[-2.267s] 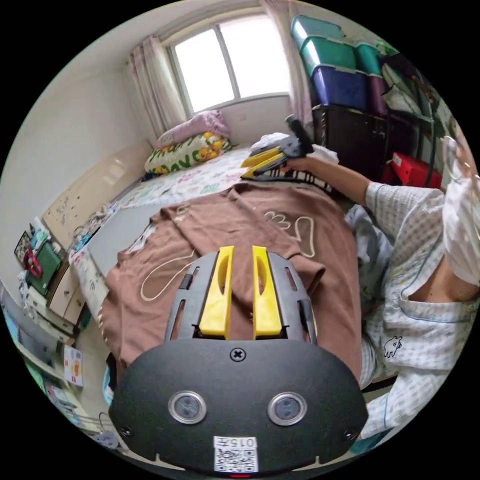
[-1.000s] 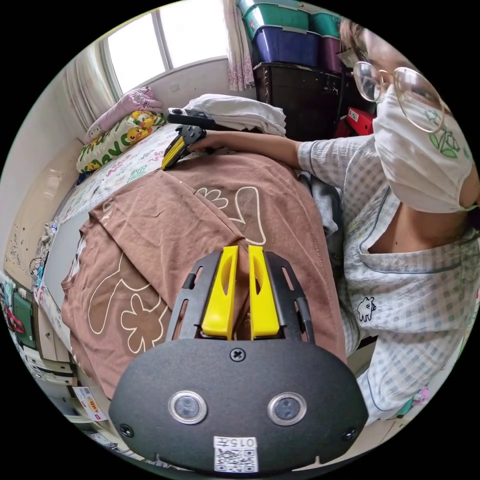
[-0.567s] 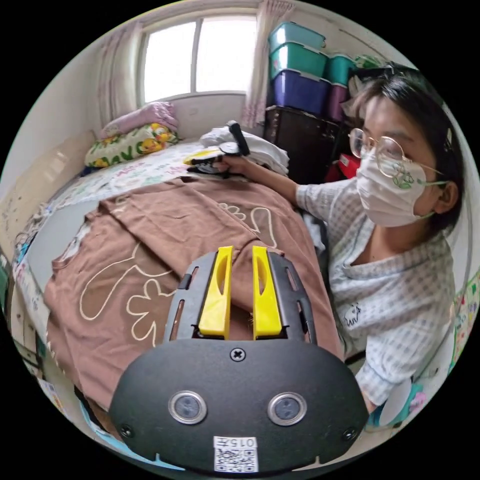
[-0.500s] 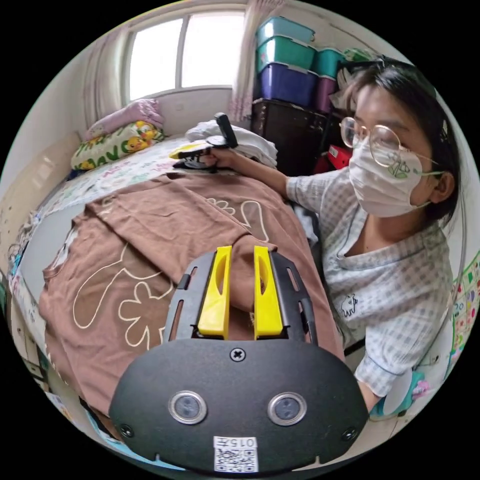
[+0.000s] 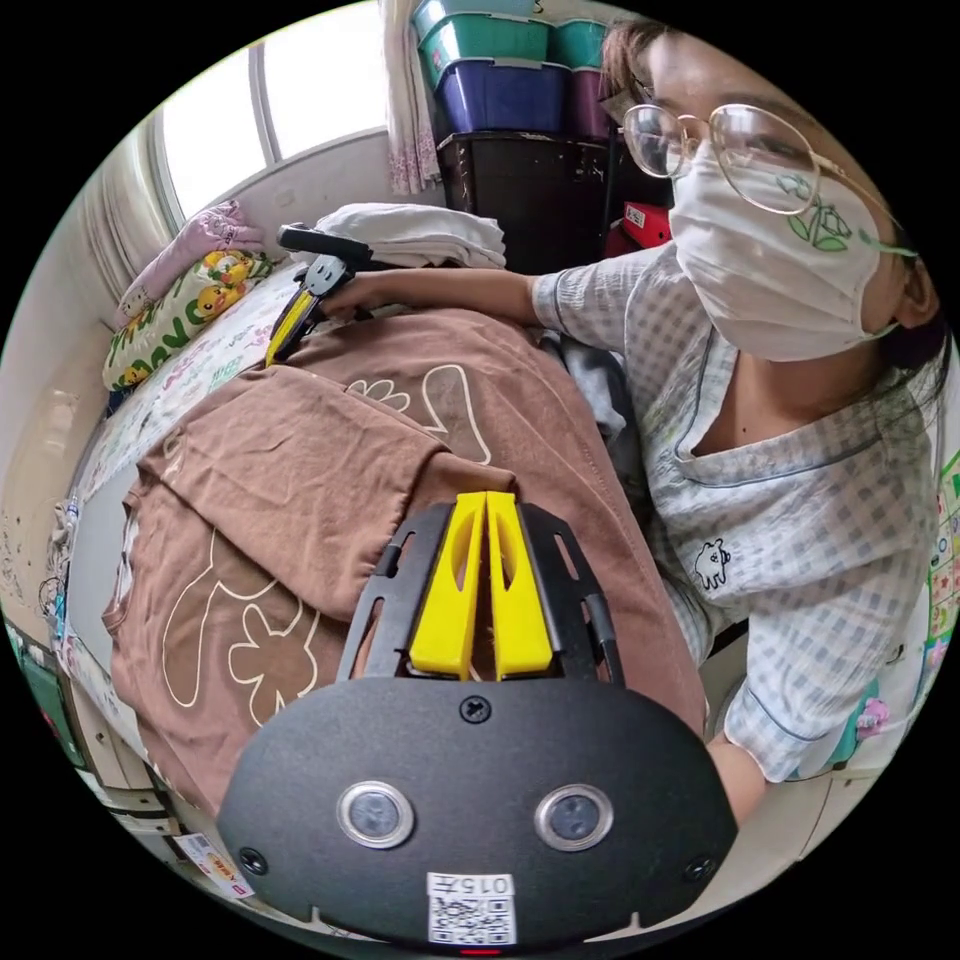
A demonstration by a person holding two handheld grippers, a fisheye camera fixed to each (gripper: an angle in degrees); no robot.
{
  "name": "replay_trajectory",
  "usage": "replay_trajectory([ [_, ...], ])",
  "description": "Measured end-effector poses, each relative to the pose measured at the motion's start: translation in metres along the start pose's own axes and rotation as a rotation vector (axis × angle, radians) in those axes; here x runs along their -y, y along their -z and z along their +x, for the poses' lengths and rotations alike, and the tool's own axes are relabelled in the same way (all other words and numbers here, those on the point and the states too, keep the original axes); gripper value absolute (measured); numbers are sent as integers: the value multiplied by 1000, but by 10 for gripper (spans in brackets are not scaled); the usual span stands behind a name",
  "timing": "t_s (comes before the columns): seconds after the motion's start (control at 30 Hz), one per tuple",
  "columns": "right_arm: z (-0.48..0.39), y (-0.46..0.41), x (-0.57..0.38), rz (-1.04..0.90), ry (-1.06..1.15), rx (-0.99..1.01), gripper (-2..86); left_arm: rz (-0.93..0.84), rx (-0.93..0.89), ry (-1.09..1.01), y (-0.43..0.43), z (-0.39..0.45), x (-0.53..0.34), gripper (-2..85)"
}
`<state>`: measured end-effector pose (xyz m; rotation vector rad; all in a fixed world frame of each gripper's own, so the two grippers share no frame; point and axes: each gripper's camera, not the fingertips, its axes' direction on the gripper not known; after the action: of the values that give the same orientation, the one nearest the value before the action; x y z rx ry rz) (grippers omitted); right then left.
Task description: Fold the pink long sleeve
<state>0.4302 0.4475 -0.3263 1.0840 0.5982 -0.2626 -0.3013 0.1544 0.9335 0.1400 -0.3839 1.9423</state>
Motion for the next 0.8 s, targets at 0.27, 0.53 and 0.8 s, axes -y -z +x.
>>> replay_trajectory([
  [0.27, 0, 5, -4, 65, -11, 2, -10, 601, 350, 699, 130, -3, -177, 37],
  [0.53, -22, -8, 2, 25, 44, -75, -10, 646, 585, 1761, 50, 77, -562, 101],
  [0.8, -25, -14, 2, 24, 30, -48, -10, 850, 463, 2079, -45, 70, -715, 122],
])
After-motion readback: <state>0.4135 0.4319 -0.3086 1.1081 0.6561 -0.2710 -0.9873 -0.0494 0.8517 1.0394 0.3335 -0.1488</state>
